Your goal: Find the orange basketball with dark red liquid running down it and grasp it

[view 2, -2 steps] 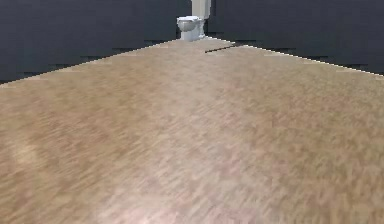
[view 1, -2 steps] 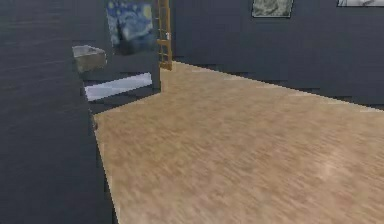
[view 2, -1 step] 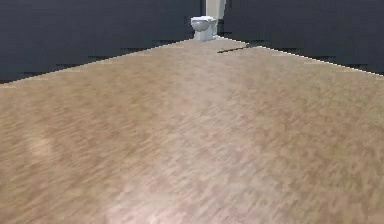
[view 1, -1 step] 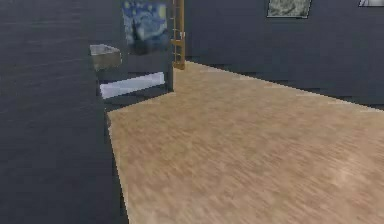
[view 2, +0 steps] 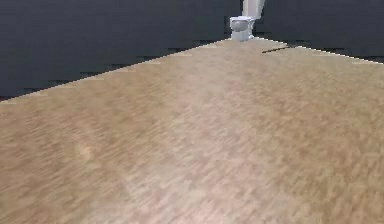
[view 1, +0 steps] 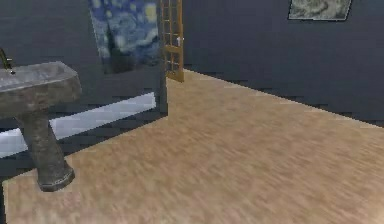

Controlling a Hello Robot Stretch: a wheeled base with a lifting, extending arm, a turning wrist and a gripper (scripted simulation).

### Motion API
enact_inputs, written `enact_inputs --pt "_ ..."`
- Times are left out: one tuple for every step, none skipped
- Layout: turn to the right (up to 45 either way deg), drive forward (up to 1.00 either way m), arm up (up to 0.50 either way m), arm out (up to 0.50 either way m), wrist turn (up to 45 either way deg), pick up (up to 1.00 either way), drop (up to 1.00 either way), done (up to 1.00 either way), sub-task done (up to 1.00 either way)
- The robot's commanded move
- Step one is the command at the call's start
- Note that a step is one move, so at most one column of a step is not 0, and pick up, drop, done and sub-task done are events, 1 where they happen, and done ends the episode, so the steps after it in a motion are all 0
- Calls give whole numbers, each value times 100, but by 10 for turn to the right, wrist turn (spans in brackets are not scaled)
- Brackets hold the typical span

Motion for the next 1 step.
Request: enact_inputs --pt "0 100 0 0 0 0 0 0 0"
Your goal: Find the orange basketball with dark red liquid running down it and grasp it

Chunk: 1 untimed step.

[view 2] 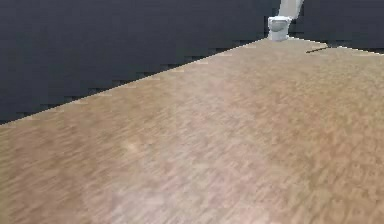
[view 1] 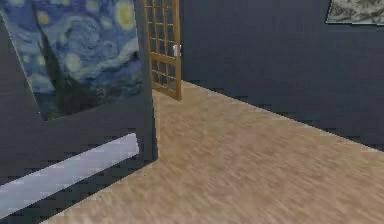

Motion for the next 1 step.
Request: enact_inputs --pt "0 100 0 0 0 0 0 0 0"
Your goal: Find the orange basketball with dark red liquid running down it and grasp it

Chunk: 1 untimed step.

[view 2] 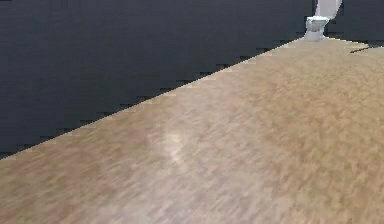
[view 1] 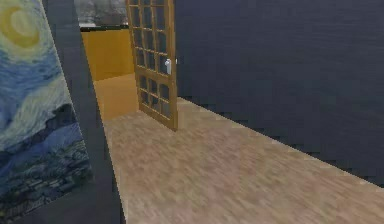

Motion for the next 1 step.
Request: enact_inputs --pt "0 80 0 0 0 0 0 0 0"
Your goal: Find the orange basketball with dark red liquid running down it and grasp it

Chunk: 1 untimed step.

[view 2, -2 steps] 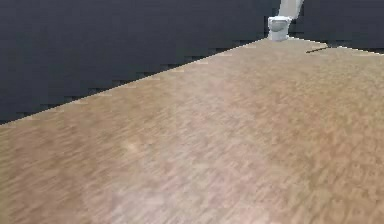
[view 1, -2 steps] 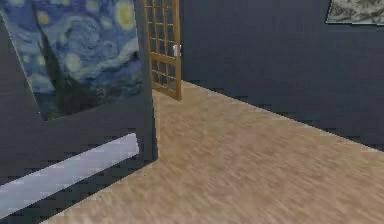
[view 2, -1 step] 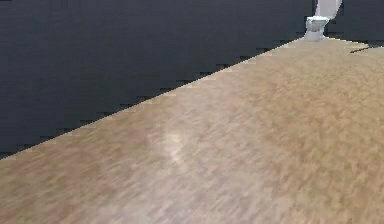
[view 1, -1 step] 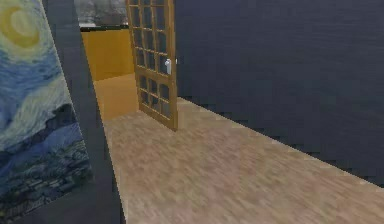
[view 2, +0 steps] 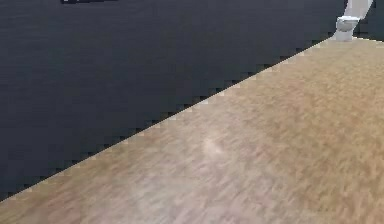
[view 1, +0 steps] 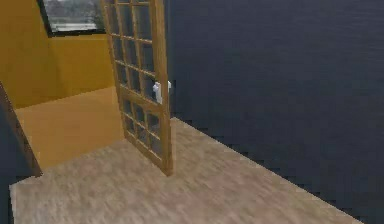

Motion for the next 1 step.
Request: enact_inputs --pt "-270 0 0 0 0 0 0 0 0"
